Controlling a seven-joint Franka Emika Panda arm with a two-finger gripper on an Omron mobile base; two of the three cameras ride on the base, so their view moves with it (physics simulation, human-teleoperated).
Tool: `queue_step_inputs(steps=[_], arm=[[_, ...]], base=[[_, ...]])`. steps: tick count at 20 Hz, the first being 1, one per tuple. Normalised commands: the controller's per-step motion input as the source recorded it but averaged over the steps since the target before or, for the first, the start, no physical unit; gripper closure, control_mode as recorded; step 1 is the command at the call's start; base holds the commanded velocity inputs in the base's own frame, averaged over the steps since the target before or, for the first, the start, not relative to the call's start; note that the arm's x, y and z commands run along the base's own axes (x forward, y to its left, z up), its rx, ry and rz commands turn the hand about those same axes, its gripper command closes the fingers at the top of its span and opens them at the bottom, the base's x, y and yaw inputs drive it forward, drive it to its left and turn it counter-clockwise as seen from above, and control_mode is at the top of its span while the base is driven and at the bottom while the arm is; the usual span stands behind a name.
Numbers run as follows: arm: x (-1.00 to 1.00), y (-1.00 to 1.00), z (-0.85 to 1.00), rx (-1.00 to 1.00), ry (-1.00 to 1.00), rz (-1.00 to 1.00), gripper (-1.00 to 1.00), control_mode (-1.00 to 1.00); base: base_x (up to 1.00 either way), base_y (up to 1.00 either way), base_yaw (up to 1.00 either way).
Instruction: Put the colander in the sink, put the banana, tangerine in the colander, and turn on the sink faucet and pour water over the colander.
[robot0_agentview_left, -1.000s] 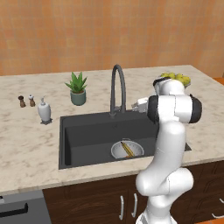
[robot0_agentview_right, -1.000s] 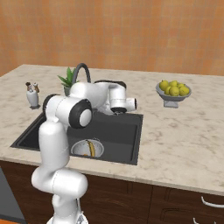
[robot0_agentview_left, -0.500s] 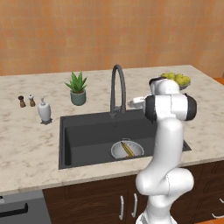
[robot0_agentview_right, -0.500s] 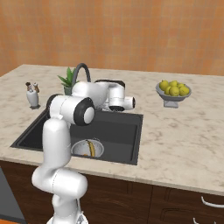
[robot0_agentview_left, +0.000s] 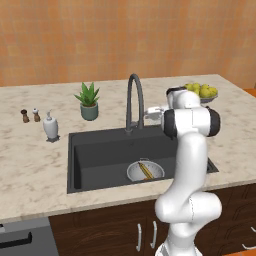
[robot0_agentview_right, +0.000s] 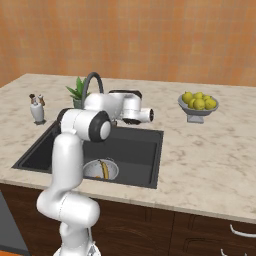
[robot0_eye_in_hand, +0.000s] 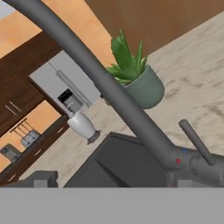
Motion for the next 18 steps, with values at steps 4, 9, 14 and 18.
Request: queue_step_inputs(steps=[4,9,14,18], arm=[[0.33,0.0,-0.15,-0.01,0.04,-0.1,-1.0,-1.0],[0.24,0.0,-0.25,-0.02,0.09,-0.09,-1.0,-1.0],[0.25,0.0,-0.25,-0.01,0.1,-0.07,-1.0,-1.0],[0.26,0.04,-0.21,0.0,0.09,-0.05,-1.0,-1.0]], base=[[0.0,0.0,0.0],[0.0,0.0,0.0],[0.0,0.0,0.0],[0.0,0.0,0.0]])
